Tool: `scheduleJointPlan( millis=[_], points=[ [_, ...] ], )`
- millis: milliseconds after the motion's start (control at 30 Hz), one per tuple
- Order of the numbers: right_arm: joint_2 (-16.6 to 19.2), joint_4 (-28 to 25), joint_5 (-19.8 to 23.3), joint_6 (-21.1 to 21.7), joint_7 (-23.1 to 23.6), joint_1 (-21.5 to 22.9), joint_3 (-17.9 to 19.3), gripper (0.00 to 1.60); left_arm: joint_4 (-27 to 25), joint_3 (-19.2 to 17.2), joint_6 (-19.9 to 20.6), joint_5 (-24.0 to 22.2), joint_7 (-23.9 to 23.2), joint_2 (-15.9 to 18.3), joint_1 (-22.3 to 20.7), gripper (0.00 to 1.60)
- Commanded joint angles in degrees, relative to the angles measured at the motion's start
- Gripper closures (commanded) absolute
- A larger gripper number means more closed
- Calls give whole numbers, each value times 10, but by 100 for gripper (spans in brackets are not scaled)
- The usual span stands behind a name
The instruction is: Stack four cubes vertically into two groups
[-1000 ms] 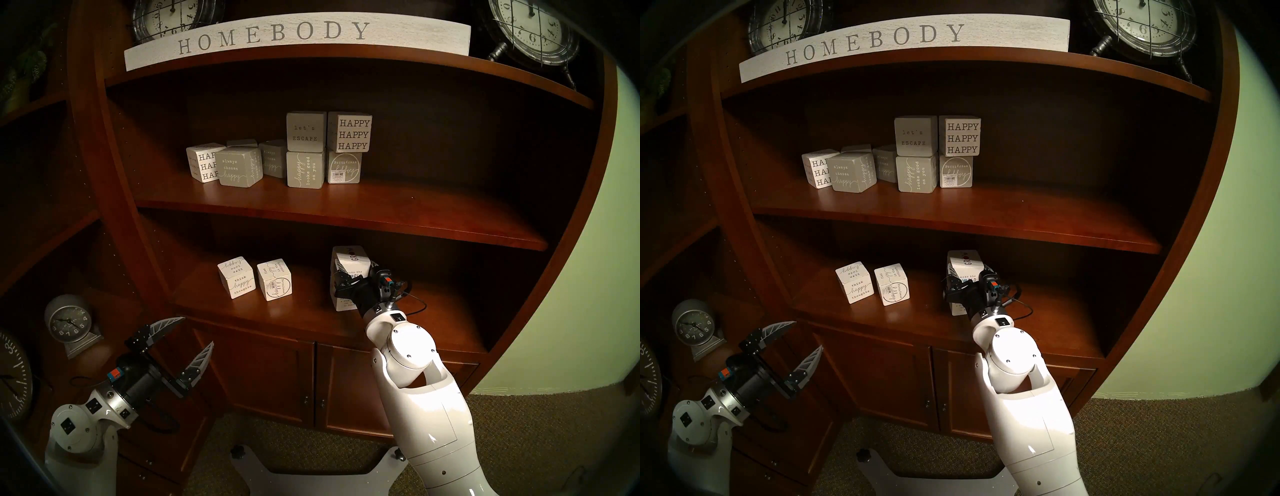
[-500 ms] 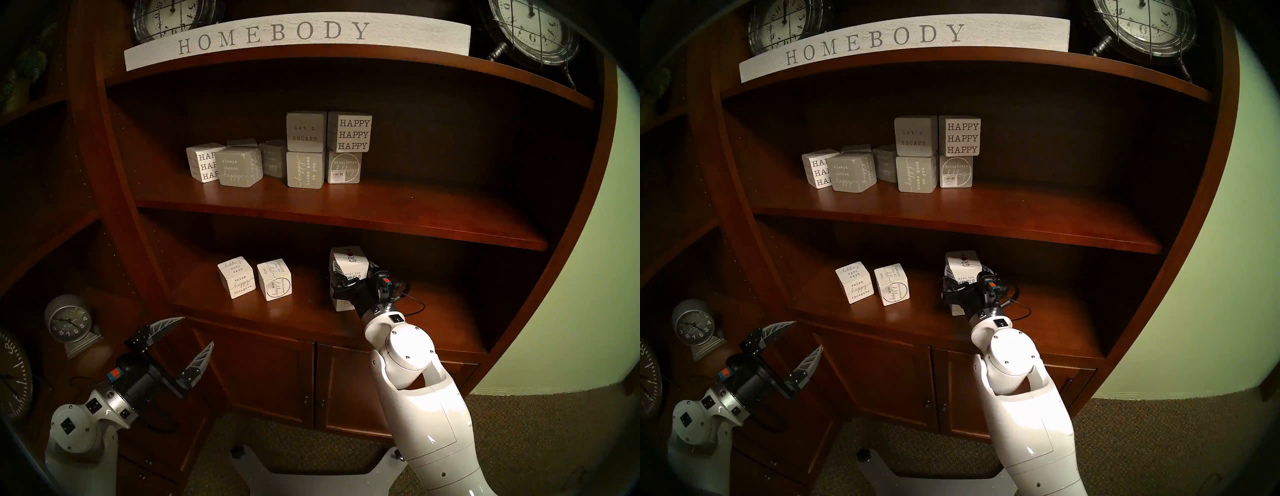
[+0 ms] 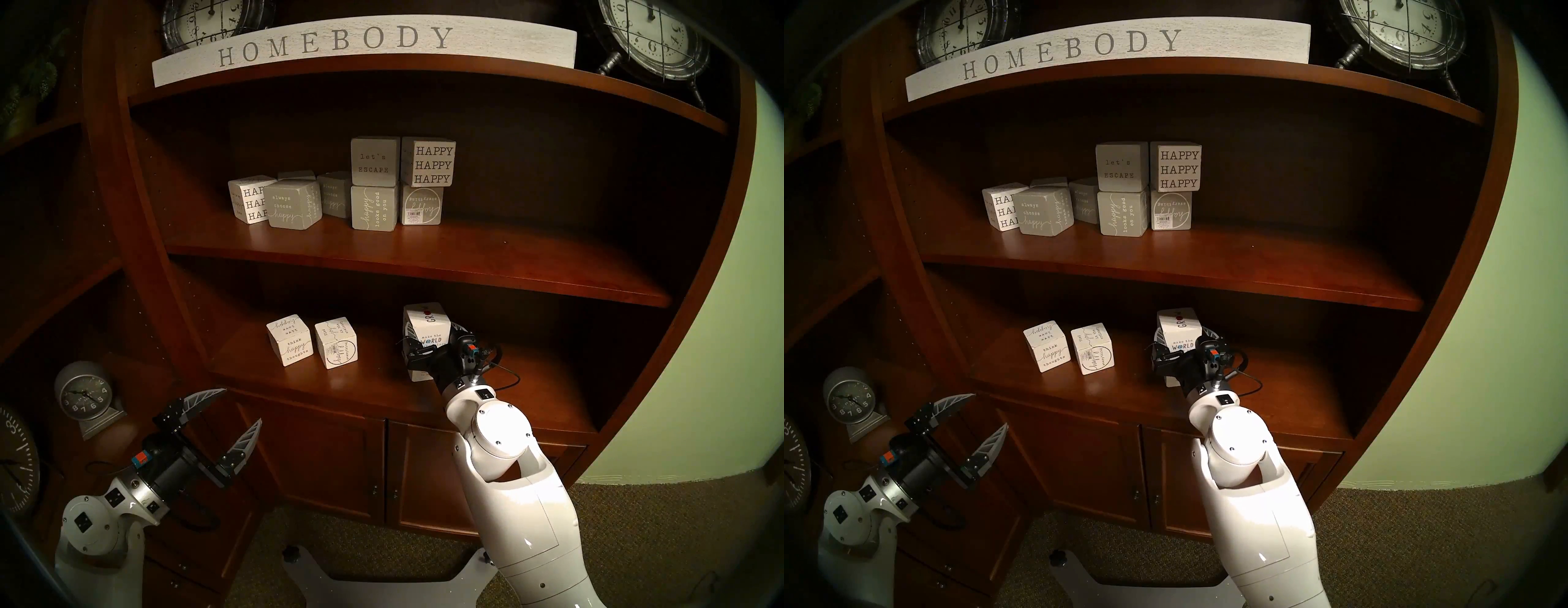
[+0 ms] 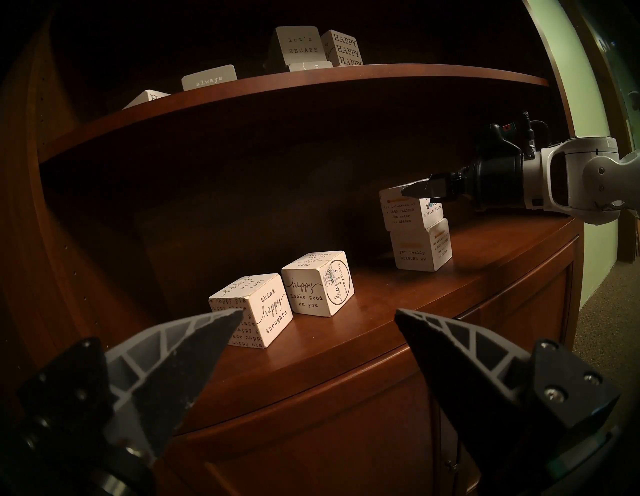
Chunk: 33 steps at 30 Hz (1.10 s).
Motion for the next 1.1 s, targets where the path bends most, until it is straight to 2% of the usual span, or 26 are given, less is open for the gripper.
scheduleJointPlan(
  millis=[0,400,1067],
  points=[
    [-1,-7,0,-11,-3,4,6,0,-9,0,0,-1,-1,0,0,0],
    [3,-7,-1,-23,12,-3,10,0,-9,0,0,-1,-1,0,0,0],
    [1,-21,-3,-19,10,-13,5,0,-9,0,0,-1,-1,0,0,0]
  ],
)
